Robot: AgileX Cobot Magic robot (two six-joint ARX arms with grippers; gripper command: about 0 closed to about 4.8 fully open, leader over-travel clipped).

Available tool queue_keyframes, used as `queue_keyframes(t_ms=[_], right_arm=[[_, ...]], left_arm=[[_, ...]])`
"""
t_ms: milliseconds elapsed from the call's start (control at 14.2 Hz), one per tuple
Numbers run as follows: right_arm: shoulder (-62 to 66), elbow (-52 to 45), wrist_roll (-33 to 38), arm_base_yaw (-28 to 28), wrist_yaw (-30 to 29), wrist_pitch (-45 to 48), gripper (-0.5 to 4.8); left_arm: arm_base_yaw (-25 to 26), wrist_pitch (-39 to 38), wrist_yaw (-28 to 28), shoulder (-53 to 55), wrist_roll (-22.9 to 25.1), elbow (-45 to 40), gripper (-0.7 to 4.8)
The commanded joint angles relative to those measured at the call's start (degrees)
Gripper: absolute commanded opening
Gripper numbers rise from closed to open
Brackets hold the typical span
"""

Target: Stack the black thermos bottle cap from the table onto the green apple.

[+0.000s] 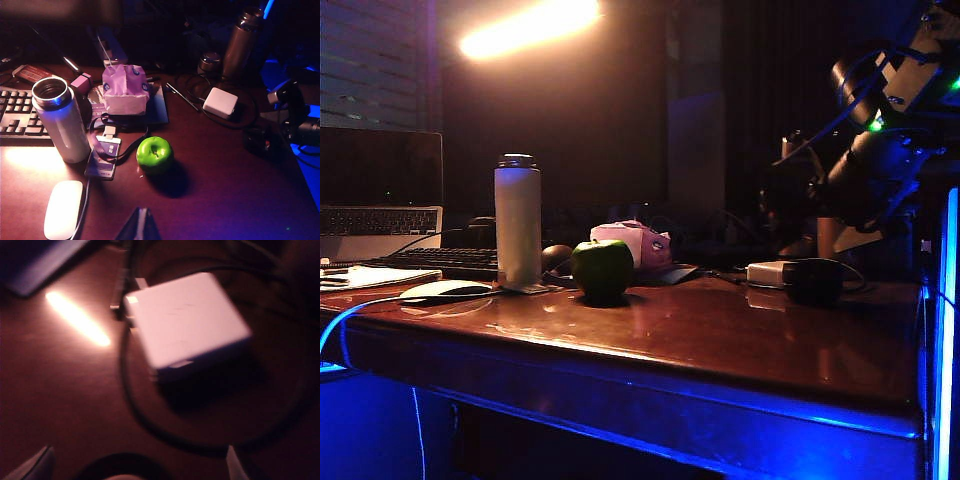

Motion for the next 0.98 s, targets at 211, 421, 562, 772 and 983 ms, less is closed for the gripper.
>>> queue_keyframes(t_ms=[211,421,562,772,983], right_arm=[[2.69,0.85,0.63,0.17,0.42,1.14,4.79],[5.05,1.64,0.66,0.17,0.61,1.14,4.79],[6.47,2.27,0.66,0.15,0.66,0.98,4.79],[6.73,2.27,0.66,0.15,0.81,0.42,4.79],[6.71,2.27,0.63,0.15,0.79,-0.59,4.17]], left_arm=[[0.0,0.7,0.28,-0.15,0.02,0.28,0.03],[0.0,0.72,0.28,-0.15,0.04,0.28,0.03],[0.0,0.72,0.28,-0.15,0.04,0.28,0.03],[0.0,0.72,0.28,-0.15,0.07,0.28,0.03],[0.0,0.72,0.28,-0.15,0.07,0.28,0.03]])
